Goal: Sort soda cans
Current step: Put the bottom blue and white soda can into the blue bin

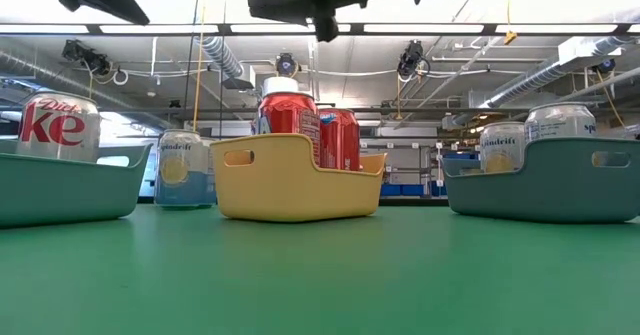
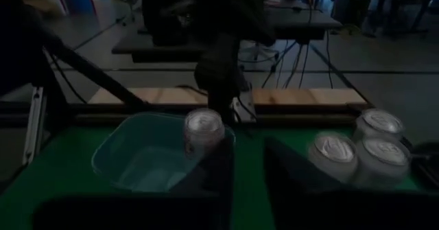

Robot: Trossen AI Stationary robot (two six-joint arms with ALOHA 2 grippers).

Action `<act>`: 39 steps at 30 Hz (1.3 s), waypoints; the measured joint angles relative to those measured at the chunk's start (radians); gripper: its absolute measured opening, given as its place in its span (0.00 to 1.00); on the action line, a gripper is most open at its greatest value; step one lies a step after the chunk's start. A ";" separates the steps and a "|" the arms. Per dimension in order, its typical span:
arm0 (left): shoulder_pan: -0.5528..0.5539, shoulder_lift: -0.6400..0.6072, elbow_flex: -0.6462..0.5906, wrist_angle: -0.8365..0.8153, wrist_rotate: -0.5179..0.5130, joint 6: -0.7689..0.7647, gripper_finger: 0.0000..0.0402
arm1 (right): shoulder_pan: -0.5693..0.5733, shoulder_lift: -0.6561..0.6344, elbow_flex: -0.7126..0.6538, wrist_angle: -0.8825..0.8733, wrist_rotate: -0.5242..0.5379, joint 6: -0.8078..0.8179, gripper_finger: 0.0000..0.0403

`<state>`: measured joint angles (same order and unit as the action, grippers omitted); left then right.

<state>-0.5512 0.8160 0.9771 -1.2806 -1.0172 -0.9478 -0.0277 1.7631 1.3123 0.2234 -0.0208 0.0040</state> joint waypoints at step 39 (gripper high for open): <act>0.233 -0.338 -0.196 0.170 0.160 0.158 0.00 | -0.093 0.666 0.790 -0.202 0.141 0.076 0.67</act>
<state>-0.3180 0.4780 0.7807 -1.1105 -0.8574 -0.7901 -0.1204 2.4289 2.1025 0.0218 0.1204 0.0803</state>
